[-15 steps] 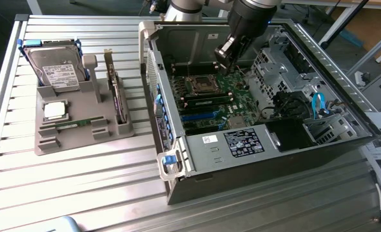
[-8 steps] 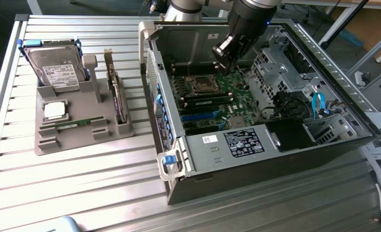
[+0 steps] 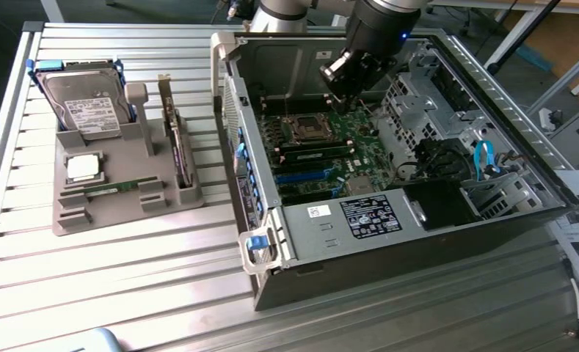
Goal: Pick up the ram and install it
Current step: 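Press down the ram until it locks into place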
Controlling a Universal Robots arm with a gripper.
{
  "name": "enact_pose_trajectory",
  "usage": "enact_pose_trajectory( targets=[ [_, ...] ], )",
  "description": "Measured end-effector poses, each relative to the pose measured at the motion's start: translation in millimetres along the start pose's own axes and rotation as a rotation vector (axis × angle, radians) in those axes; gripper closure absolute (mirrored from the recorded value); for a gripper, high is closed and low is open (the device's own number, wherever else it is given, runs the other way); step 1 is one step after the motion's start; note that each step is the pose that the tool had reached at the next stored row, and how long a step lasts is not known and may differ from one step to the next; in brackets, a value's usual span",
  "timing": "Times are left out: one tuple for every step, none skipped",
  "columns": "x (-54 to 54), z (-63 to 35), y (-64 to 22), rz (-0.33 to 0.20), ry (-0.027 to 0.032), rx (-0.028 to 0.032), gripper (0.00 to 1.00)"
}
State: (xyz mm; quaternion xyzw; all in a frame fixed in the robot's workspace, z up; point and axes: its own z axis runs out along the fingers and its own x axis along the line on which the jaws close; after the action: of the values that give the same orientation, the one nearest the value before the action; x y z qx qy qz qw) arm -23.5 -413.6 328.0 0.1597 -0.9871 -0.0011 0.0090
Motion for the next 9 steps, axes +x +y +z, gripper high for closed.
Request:
enact_pose_trajectory(
  targets=[
    [0.0,0.0,0.0,0.015,0.0000,-0.0003,0.89],
    [0.0,0.0,0.0,0.032,-0.0001,-0.0005,0.89],
    [0.0,0.0,0.0,0.047,-0.0002,-0.0008,0.89],
    [0.0,0.0,0.0,0.063,-0.0003,-0.0011,0.89],
    [0.0,0.0,0.0,0.078,-0.0003,-0.0013,0.89],
    [0.0,0.0,0.0,0.093,-0.0004,-0.0016,0.89],
    [0.0,0.0,0.0,0.109,-0.0005,-0.0019,0.89],
    [0.0,0.0,0.0,0.131,-0.0006,-0.0023,0.89],
    [0.0,0.0,0.0,0.156,-0.0007,-0.0027,0.89]
  ],
)
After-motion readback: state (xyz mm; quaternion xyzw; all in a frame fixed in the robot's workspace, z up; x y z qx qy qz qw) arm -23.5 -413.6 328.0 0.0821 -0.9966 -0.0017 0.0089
